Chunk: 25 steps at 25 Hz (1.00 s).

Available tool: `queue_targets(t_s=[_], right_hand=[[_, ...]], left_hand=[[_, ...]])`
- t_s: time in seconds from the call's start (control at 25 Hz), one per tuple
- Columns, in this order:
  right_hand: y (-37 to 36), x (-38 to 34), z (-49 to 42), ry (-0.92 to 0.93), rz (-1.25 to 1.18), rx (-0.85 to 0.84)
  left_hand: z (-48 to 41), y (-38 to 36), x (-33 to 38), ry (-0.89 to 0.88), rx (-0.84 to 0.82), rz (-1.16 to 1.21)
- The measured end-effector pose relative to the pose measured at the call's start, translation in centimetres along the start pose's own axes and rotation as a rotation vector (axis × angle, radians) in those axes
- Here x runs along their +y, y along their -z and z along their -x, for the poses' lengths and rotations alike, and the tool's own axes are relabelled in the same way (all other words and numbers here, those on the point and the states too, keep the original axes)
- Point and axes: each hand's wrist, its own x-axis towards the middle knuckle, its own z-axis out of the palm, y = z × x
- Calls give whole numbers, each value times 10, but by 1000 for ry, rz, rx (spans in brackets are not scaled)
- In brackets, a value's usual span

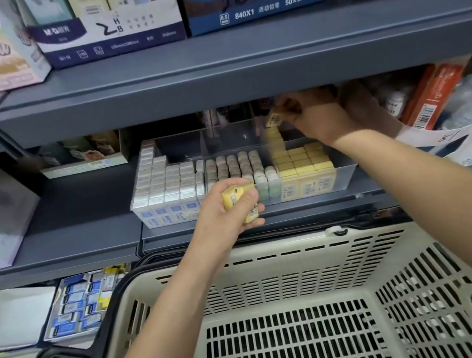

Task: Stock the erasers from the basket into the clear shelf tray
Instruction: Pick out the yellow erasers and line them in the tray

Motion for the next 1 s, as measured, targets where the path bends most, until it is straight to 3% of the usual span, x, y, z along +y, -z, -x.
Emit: queue_targets(t_s=[0.36, 0.48, 0.72, 0.88, 1.0], right_hand=[[-6, 3, -10, 32, 12, 70], [-10, 5, -9, 83, 91, 20], [-29, 12, -21, -41, 210, -140], [-24, 16, -21, -64, 132, -246], [-13, 1, -4, -9, 84, -130]], left_hand=[[0, 1, 1, 25, 0, 41], [0, 1, 1, 31, 0, 46], [0, 0, 1, 32, -8, 32], [-2, -1, 3, 45, 7, 37], [0, -1, 5, 34, -30, 34]])
